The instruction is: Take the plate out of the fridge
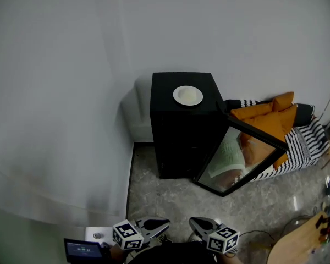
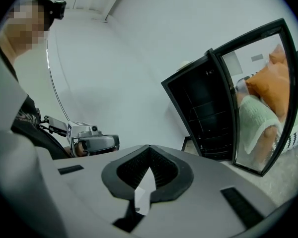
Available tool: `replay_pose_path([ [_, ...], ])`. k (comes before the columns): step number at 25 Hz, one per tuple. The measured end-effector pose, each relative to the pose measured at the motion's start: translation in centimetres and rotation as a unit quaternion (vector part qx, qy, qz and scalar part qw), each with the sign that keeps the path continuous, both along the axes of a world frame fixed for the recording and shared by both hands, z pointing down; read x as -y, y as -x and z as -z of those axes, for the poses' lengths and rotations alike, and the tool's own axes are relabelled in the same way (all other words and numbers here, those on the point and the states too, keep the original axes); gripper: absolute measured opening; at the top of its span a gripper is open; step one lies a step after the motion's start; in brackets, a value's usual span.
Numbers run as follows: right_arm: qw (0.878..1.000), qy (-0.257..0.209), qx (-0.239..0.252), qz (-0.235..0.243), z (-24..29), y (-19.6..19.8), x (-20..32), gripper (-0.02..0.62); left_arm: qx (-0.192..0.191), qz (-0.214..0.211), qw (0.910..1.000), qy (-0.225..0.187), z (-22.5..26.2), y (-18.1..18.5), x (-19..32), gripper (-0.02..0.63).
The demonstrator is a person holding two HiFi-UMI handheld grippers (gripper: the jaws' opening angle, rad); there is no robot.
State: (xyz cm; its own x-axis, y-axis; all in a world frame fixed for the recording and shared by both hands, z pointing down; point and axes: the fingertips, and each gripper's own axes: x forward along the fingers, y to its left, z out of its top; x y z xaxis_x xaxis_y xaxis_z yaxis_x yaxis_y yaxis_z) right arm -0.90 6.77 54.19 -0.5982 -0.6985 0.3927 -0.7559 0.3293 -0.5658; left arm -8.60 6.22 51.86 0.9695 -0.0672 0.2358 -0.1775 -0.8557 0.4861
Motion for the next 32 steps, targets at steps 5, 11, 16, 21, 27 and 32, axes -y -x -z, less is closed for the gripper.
replay_pose_path([
  [5, 0.999, -0.027, -0.013, 0.021, 0.5, -1.0, -0.7, 0.006, 0.011, 0.016, 0.9998, 0.006, -1.0, -0.8, -2.0, 0.005],
  [11, 0.996, -0.055, -0.009, 0.074, 1.0, -4.0, -4.3, 0.006, 0.019, 0.048, 0.9987, 0.0, -0.3, -5.1, -6.0, 0.005],
  [16, 0.991, -0.058, -0.011, 0.117, 1.0, -6.4, -7.8, 0.006, 0.023, 0.072, 0.9971, -0.008, 0.2, -8.4, -9.8, 0.005],
  [21, 0.987, -0.055, -0.004, 0.148, 0.8, -8.9, -11.4, 0.006, 0.034, 0.099, 0.9945, -0.012, -0.2, -10.8, -13.4, 0.005],
  [27, 0.987, -0.052, 0.007, 0.155, 0.1, -10.8, -12.7, 0.006, 0.042, 0.105, 0.9935, -0.01, -1.2, -12.5, -15.0, 0.005],
  [32, 0.987, -0.046, 0.008, 0.153, -0.2, -11.8, -13.4, 0.006, 0.042, 0.103, 0.9938, -0.008, -1.4, -13.5, -15.2, 0.005],
])
